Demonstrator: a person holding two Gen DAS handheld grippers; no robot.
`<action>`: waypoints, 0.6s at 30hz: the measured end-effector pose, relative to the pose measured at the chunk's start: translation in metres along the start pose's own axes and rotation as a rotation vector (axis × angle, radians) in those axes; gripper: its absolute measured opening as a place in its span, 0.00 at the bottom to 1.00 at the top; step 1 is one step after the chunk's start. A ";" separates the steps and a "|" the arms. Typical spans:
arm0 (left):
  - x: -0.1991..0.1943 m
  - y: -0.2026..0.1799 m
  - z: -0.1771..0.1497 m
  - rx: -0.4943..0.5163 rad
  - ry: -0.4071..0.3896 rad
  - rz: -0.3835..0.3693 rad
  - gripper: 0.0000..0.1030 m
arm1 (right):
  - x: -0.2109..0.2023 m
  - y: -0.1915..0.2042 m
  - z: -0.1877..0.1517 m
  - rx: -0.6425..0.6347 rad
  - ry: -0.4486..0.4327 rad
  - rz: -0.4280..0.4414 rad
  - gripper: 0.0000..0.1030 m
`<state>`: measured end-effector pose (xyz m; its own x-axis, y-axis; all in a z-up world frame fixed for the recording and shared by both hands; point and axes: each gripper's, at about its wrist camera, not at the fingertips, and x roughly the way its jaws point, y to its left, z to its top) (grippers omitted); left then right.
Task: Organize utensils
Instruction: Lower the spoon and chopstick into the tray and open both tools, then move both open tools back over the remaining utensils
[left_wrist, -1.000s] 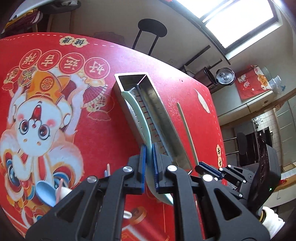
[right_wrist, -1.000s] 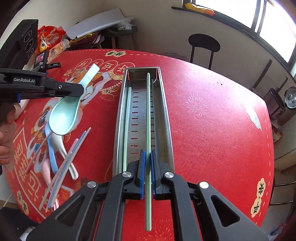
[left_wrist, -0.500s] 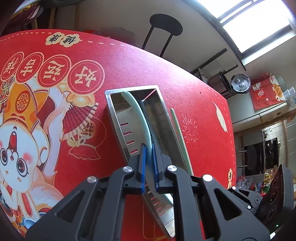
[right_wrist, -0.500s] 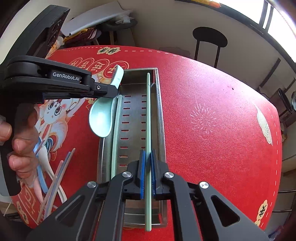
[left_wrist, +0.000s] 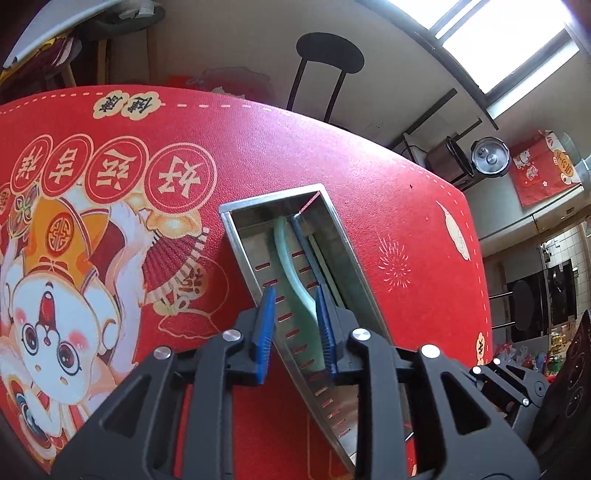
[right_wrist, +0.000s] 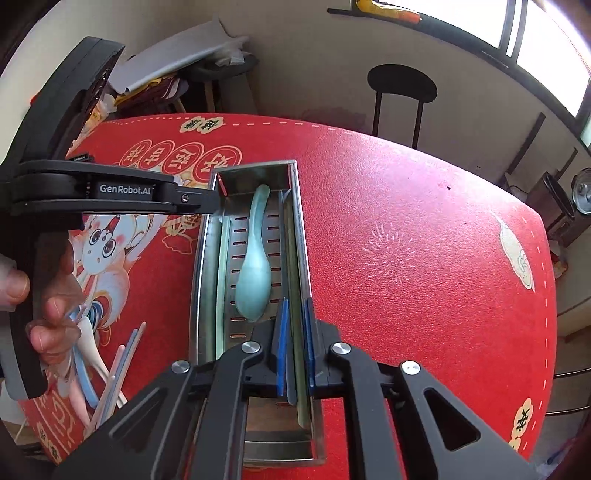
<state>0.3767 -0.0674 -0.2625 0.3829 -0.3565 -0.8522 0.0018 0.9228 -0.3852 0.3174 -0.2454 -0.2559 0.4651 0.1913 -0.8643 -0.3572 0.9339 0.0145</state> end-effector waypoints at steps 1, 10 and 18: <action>-0.007 0.001 0.000 0.012 -0.011 0.006 0.26 | -0.005 -0.001 0.000 0.004 -0.007 -0.001 0.09; -0.088 0.032 -0.019 0.108 -0.124 0.060 0.39 | -0.046 0.011 -0.013 0.033 -0.058 -0.003 0.11; -0.160 0.088 -0.071 0.171 -0.185 0.135 0.68 | -0.064 0.047 -0.049 0.086 -0.096 0.063 0.40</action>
<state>0.2503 0.0607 -0.1849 0.5525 -0.2110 -0.8064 0.0897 0.9769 -0.1941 0.2313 -0.2283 -0.2242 0.5210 0.2743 -0.8082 -0.3189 0.9409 0.1137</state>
